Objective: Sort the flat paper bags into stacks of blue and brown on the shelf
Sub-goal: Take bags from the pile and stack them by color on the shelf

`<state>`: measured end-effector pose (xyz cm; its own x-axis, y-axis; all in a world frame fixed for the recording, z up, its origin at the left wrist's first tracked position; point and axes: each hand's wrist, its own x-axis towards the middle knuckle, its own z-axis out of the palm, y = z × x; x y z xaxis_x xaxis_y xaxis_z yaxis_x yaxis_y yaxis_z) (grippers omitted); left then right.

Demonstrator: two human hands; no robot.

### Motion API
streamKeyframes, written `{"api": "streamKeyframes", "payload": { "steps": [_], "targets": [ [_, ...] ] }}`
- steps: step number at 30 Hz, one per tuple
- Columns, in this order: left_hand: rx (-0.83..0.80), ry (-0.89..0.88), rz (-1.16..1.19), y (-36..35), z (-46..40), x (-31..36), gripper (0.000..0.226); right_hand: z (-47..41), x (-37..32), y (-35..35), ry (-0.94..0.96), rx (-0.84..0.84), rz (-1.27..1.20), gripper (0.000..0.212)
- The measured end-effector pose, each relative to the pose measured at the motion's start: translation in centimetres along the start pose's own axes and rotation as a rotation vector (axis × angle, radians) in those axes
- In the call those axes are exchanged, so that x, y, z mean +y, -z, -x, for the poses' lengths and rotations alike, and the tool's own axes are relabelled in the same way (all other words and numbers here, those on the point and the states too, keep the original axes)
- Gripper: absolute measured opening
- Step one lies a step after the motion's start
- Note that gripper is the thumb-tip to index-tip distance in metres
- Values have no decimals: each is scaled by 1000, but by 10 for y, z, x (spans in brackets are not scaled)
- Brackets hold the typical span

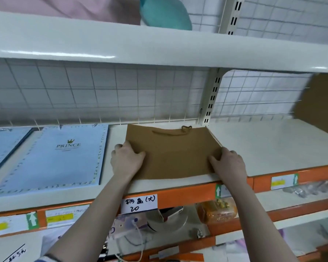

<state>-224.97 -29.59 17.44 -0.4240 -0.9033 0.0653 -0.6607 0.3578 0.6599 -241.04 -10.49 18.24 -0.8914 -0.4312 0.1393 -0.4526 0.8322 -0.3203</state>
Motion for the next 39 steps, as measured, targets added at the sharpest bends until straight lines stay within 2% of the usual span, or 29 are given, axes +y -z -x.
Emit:
{"api": "streamKeyframes", "payload": {
  "steps": [8,16,23,28,32,39],
  "targets": [
    [0,0,-225,-15,-17,3,50,-33,-5,-15,127,-62,94,40],
    [-113,-1,-471,-32,-38,5,73,-57,-9,-30,216,-108,254,51],
    [-97,11,-493,-36,-35,8,74,-68,-6,-37,239,-128,223,54],
    [89,-5,-481,-31,-20,19,70,-60,-5,-28,258,-84,139,56],
    [296,26,-463,-20,5,24,62,-41,-11,-18,400,-17,94,56],
    [424,176,-491,18,58,-19,59,3,-46,-25,592,-126,-52,56]
  ]
}}
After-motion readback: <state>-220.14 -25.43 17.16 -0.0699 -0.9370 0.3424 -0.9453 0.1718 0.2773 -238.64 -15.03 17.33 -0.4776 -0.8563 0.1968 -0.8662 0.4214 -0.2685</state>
